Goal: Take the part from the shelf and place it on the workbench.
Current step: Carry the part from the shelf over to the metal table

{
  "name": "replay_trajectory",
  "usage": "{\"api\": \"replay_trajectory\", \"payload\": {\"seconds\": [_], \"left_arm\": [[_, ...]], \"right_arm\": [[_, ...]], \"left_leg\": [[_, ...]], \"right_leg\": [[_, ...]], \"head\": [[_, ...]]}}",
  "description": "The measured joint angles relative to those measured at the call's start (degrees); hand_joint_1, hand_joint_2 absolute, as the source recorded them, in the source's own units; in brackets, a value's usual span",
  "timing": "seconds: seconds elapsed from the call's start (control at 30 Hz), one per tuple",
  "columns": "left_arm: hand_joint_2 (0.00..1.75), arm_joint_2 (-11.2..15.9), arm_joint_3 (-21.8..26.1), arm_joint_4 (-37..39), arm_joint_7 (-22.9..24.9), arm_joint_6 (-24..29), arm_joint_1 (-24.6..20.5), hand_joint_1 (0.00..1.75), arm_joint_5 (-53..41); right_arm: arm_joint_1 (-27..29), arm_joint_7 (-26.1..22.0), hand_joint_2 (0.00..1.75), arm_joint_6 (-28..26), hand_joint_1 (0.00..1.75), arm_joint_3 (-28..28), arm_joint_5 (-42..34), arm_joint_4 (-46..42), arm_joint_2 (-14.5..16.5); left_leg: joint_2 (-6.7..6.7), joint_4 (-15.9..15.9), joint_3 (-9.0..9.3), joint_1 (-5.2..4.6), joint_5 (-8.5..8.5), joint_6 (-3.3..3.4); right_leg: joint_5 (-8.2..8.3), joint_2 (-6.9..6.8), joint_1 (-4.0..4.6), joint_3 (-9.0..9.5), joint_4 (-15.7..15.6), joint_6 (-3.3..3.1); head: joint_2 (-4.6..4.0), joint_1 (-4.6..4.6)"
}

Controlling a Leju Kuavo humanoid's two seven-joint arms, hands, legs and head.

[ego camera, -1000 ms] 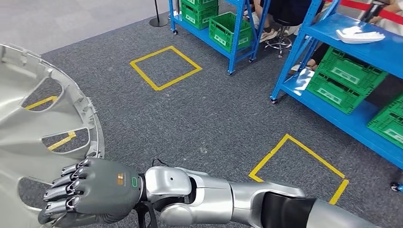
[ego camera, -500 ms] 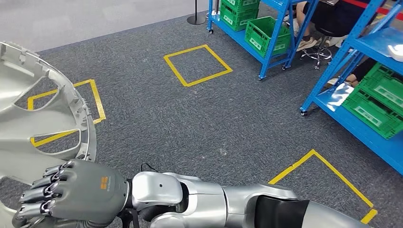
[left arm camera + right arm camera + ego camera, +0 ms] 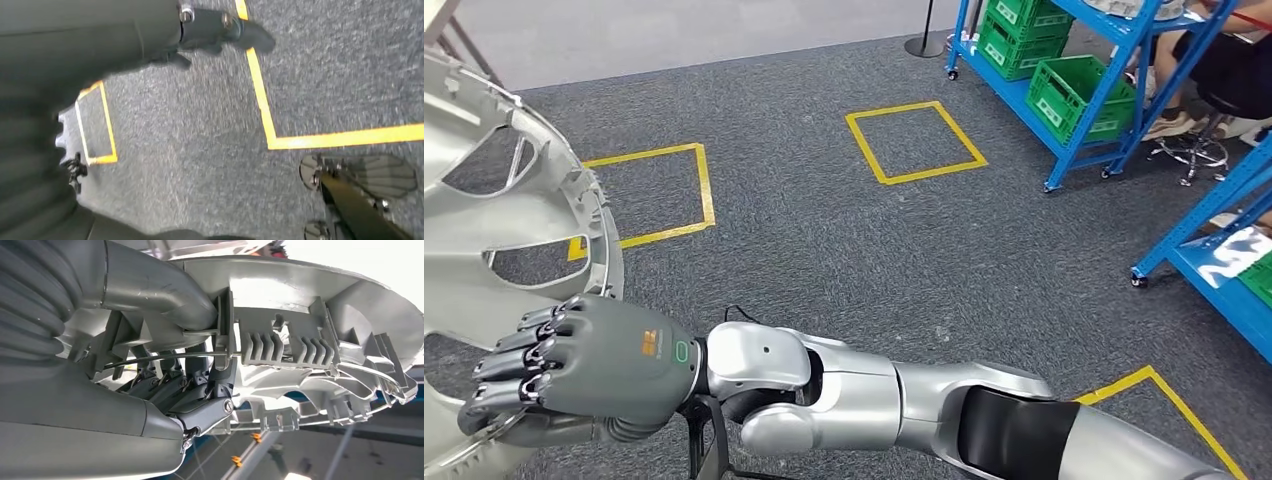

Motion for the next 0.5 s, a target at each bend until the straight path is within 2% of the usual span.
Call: {"api": "replay_trajectory", "payload": {"seconds": [0.07,0.1,0.13,0.2,0.23,0.27,0.3,0.33,0.37,0.4,0.47,0.5], "left_arm": [[1.75,0.0,0.0,0.0,0.0,0.2,0.2,0.00,0.0],[1.75,0.0,0.1,0.0,0.0,0.3,0.3,0.00,-0.1],[1.75,0.1,0.1,0.0,0.1,0.3,0.3,0.00,-0.2],[1.75,0.1,0.1,0.0,0.3,0.3,0.1,0.00,-0.5],[1.75,0.1,0.1,0.0,0.4,0.3,-0.1,0.00,-0.6],[1.75,0.1,0.1,0.0,0.5,0.3,-0.2,0.00,-0.6],[1.75,0.1,0.1,0.0,0.6,0.2,-0.2,0.00,-0.7],[1.75,0.1,0.1,0.0,0.7,0.2,-0.2,0.00,-0.7],[1.75,0.1,0.1,0.0,0.8,0.2,-0.2,0.00,-0.7],[1.75,0.1,0.1,0.0,0.8,0.1,-0.3,0.00,-0.8],[1.75,0.0,0.1,0.0,0.8,-0.1,-0.5,0.00,-1.1],[1.75,-0.1,0.1,0.0,0.8,-0.2,-0.6,0.00,-1.3]], "right_arm": [[-1.0,0.3,1.75,-0.4,1.75,0.1,-0.9,0.5,0.0],[-1.3,0.6,1.75,-0.6,1.75,0.2,-1.2,0.7,0.0],[-1.5,0.8,1.75,-0.8,1.75,0.2,-1.4,0.8,-0.1],[-1.7,1.1,1.75,-1.2,1.75,0.3,-1.5,1.1,-0.2],[-1.7,1.1,1.75,-1.3,1.75,0.3,-1.5,1.2,-0.3],[-1.6,1.2,1.75,-1.4,1.75,0.5,-1.4,1.3,-0.5],[-1.6,1.3,1.75,-1.5,1.75,0.6,-1.4,1.4,-0.7],[-1.6,1.4,1.75,-1.5,1.75,0.8,-1.4,1.5,-0.8],[-1.6,1.5,1.75,-1.5,1.75,0.9,-1.4,1.6,-0.9],[-1.6,1.6,1.75,-1.5,1.75,0.9,-1.4,1.6,-1.0],[-1.6,1.8,1.75,-1.6,1.75,1.0,-1.3,1.6,-1.1],[-1.7,1.8,1.75,-1.6,1.75,1.0,-1.2,1.6,-1.2]], "left_leg": [[-0.68,-0.2,-0.36,0.15,0.33,-0.68],[0.13,0.2,-0.69,0.07,0.03,-0.91],[1.53,1.4,-1.38,-0.07,-0.87,-1.07],[4.99,7.1,-3.95,-0.28,-4.28,-1.32],[5.85,10.6,-5.48,-0.25,-5.96,-1.51],[6.29,13.3,-6.50,-0.20,-6.93,-1.70],[6.56,14.2,-6.64,-0.15,-6.92,-1.87],[6.85,12.9,-5.67,-0.10,-5.94,-2.00],[7.53,9.7,-3.71,-0.06,-4.33,-2.09],[8.95,5.9,-1.55,-0.16,-3.09,-2.06],[11.02,0.8,1.30,-0.36,-1.71,-1.31],[11.32,0.1,1.56,-0.48,-1.74,-0.79]], "right_leg": [[0.48,-1.33,0.02,0.06,-0.5,-0.28],[0.78,-1.99,-0.09,0.19,-0.9,-0.58],[1.07,-2.75,-0.23,0.31,-1.3,-0.90],[1.31,-4.32,-0.26,0.36,-1.7,-1.33],[1.30,-5.18,-0.21,0.29,-1.7,-1.40],[1.27,-6.04,-0.18,0.23,-1.7,-1.42],[1.24,-6.87,-0.18,0.19,-1.6,-1.41],[1.18,-7.64,-0.21,0.16,-1.6,-1.33],[1.06,-8.34,-0.25,0.15,-1.4,-1.19],[0.87,-8.98,-0.22,0.13,-1.1,-0.96],[0.38,-10.05,0.09,0.06,-0.6,-0.37],[0.25,-10.55,0.28,0.05,-0.4,-0.10]], "head": [[0.00,0.13],[0.00,0.05],[0.00,-0.08],[0.00,-0.35],[0.00,-0.39],[0.00,-0.41],[0.00,-0.41],[0.00,-0.41],[0.00,-0.42],[0.00,-0.44],[0.00,-0.34],[0.00,-0.31]]}}
